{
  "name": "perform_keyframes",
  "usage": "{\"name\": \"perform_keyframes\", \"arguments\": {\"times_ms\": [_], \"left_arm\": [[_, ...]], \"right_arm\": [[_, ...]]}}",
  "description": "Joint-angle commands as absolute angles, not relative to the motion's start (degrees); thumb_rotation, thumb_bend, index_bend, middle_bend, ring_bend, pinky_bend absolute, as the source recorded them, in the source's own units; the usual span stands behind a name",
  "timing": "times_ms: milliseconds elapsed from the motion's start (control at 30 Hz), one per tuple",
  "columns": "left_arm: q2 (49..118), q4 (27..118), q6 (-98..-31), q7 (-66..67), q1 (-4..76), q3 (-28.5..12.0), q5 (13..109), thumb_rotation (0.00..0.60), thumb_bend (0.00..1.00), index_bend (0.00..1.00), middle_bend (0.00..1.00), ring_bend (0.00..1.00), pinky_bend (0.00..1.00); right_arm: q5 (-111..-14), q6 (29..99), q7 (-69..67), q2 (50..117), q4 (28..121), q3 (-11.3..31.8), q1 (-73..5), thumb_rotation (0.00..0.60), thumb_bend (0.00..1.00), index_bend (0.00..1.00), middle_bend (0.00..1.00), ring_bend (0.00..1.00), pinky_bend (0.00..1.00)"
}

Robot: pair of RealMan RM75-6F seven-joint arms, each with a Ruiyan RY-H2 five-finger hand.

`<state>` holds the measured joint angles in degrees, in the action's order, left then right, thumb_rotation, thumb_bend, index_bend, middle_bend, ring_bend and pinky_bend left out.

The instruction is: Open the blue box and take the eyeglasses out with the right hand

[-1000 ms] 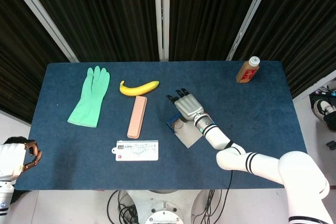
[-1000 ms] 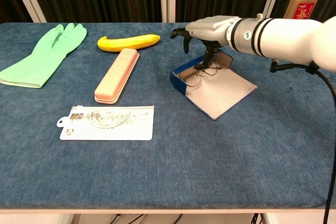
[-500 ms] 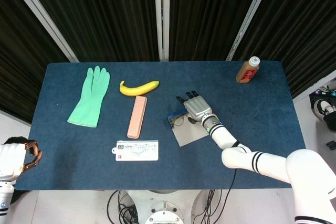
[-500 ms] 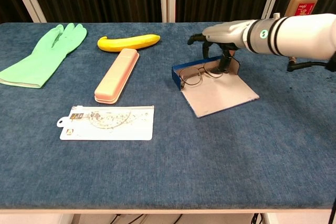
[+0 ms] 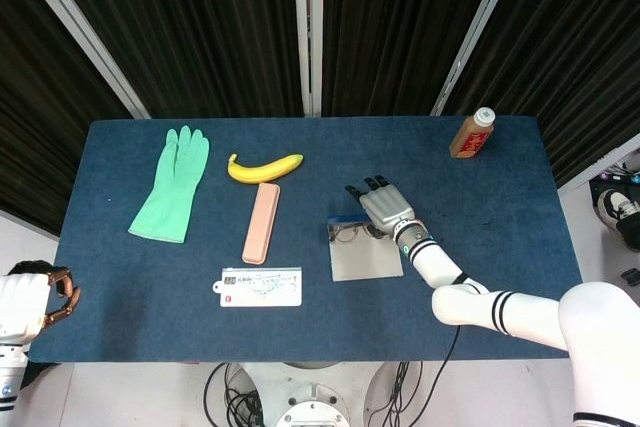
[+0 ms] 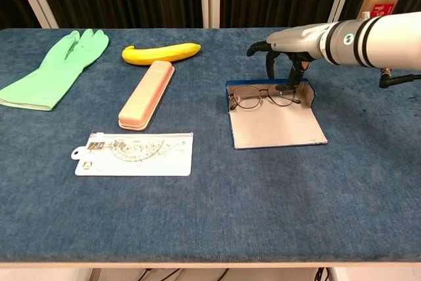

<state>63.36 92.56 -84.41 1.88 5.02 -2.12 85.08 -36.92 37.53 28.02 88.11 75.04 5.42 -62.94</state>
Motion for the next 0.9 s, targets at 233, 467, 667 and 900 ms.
{"name": "perform_keyframes", "arguments": {"times_ms": [233,467,667,900], "left_arm": [[63.26,92.51,-84.34,1.4,5.04,-2.08,85.16,0.6,0.37,0.66,0.67,0.43,0.37],[63.25,92.49,-84.32,1.35,5.05,-2.07,85.18,0.6,0.37,0.66,0.67,0.43,0.37],[63.24,92.52,-84.3,1.31,5.06,-2.08,85.15,0.6,0.37,0.66,0.67,0.43,0.37],[63.22,92.51,-84.28,1.22,5.07,-2.06,85.16,0.6,0.37,0.66,0.66,0.43,0.37]], "right_arm": [[-35.75,36.99,28.46,89.79,73.38,4.77,-64.32,0.6,0.37,0.25,0.31,0.0,0.0],[-35.45,37.53,28.26,89.74,73.53,4.51,-64.47,0.6,0.38,0.32,0.31,0.0,0.0],[-35.02,37.5,28.16,89.87,73.19,4.38,-64.74,0.6,0.39,0.35,0.31,0.0,0.0],[-34.77,37.57,28.04,89.91,73.07,4.25,-64.95,0.6,0.41,0.41,0.31,0.0,0.0]]}}
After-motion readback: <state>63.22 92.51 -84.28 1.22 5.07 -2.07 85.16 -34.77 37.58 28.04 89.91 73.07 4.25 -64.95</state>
